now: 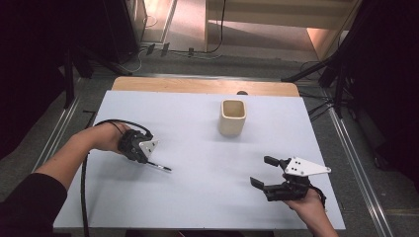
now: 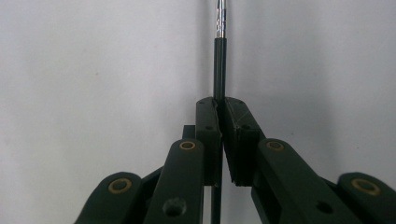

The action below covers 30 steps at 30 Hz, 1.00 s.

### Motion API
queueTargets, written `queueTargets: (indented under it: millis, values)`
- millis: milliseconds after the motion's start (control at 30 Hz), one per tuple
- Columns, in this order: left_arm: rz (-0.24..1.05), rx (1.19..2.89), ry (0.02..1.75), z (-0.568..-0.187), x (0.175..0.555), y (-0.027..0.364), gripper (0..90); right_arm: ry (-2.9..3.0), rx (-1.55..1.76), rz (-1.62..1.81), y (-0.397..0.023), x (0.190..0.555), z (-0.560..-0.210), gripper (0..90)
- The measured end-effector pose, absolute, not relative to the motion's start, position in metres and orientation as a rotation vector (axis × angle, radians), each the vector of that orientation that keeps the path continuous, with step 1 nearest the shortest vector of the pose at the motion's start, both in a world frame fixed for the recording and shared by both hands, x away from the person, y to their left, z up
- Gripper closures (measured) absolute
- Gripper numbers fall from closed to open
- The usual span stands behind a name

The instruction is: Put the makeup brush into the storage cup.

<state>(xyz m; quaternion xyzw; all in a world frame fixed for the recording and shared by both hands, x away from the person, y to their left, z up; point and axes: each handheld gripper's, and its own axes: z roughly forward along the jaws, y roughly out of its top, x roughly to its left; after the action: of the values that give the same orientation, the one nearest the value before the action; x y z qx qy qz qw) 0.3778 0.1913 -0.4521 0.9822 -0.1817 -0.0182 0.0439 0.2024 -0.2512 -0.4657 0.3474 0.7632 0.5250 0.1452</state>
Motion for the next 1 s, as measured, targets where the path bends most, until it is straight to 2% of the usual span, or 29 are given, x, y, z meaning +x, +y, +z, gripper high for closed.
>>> queueTargets:
  millis: [167,367,633,867,1000]
  values:
    - [-0.052,2.984,-0.464,-0.442,0.378,0.196,85.2,2.198,1.000,1.515,-0.251,0.202,-0.466,13.8]
    - [-0.081,2.972,-0.231,-0.430,0.381,0.198,85.2,2.201,1.003,1.513,-0.251,0.203,-0.466,13.8]
    - [-0.192,2.832,0.005,-0.411,0.385,0.194,85.2,2.200,1.003,1.514,-0.251,0.202,-0.466,13.8]
    - [-0.228,2.801,0.175,-0.405,0.388,0.190,85.2,2.209,1.005,1.525,-0.250,0.202,-0.466,13.7]
    - [-0.328,2.712,0.272,-0.403,0.389,0.188,85.2,2.210,1.006,1.523,-0.250,0.203,-0.467,13.7]
